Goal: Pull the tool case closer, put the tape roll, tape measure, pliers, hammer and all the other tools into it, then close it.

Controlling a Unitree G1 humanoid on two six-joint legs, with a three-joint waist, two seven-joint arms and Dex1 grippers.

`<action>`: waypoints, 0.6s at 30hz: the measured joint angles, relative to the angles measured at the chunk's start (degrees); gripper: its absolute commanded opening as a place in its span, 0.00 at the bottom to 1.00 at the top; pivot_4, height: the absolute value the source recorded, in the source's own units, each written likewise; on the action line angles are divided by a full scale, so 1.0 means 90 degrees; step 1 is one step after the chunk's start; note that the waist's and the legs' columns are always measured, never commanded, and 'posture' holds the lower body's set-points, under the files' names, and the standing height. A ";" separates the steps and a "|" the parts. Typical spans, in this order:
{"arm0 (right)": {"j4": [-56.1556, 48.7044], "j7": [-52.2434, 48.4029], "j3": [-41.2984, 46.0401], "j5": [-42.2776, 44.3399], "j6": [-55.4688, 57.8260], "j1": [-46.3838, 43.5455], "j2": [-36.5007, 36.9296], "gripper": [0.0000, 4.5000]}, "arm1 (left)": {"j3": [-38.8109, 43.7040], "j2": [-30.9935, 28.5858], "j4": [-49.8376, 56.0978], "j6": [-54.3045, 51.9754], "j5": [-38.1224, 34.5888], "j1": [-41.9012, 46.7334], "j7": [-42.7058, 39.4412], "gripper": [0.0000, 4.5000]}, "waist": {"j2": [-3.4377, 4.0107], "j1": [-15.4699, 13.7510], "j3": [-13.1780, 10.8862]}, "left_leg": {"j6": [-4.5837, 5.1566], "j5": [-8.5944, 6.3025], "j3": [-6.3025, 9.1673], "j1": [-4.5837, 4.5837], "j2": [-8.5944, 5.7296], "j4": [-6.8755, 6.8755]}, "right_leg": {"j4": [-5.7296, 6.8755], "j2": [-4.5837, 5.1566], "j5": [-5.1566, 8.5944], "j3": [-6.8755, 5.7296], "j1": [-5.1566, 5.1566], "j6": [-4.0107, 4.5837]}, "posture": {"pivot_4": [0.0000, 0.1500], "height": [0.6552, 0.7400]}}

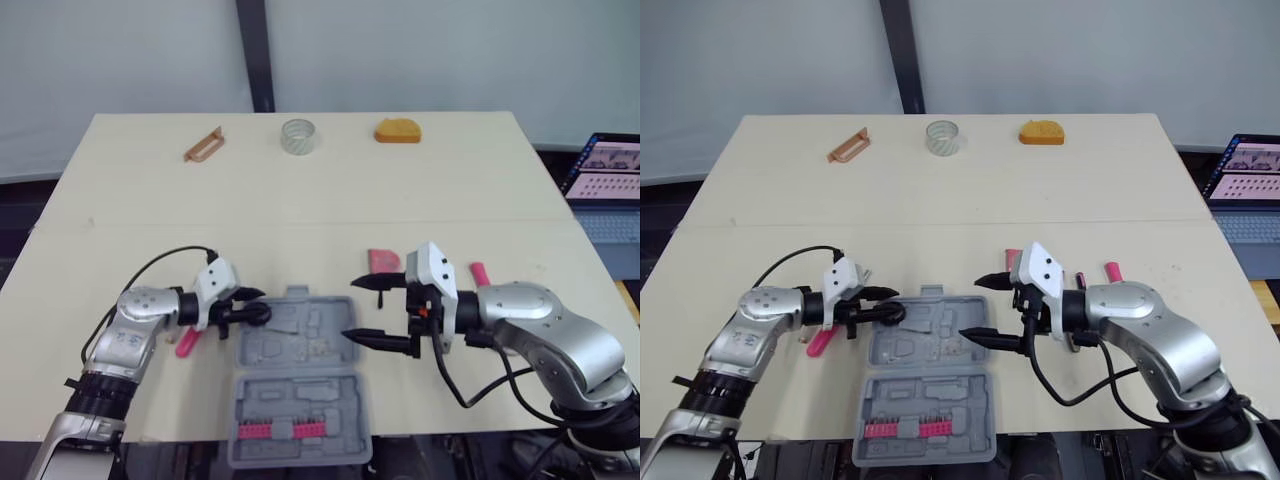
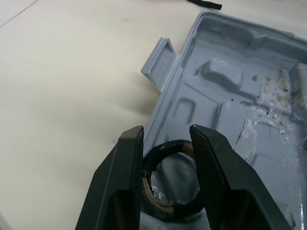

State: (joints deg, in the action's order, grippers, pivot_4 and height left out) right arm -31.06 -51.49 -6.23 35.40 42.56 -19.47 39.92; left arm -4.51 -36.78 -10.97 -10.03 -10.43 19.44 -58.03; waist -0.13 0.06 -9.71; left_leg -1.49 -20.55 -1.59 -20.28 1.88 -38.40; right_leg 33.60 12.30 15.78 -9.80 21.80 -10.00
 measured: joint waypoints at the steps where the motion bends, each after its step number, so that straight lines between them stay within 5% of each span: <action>1: 0.0002 0.0000 0.0000 -0.0002 -0.0001 -0.0013 0.0000 1.00 | -0.0001 -0.0001 -0.0051 0.0039 0.0022 -0.0004 0.0000 0.37 | 0.0000 0.0001 0.0000 | 0.0000 0.0000 0.0000 0.0000 0.0000 0.0000 | 0.0000 0.0000 0.0000 0.0000 0.0000 0.0000 | 1.00 1.00; 18: 0.0044 -0.0001 0.0000 -0.0010 -0.0005 -0.0041 -0.0001 1.00 | -0.0111 -0.0030 -0.0126 0.0489 0.0445 -0.0140 -0.0009 0.37 | 0.0000 -0.0004 0.0000 | 0.0000 0.0000 0.0000 0.0000 0.0000 -0.0001 | 0.0000 0.0000 0.0000 0.0000 0.0000 0.0000 | 1.00 1.00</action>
State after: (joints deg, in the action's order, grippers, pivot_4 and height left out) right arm -30.66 -51.50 -6.23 35.31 42.52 -19.83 39.91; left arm -5.52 -37.06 -12.10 -5.63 -6.43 18.17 -58.11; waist -0.13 0.02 -9.71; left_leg -1.49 -20.56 -1.59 -20.28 1.88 -38.41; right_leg 33.60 12.30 15.78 -9.80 21.80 -10.00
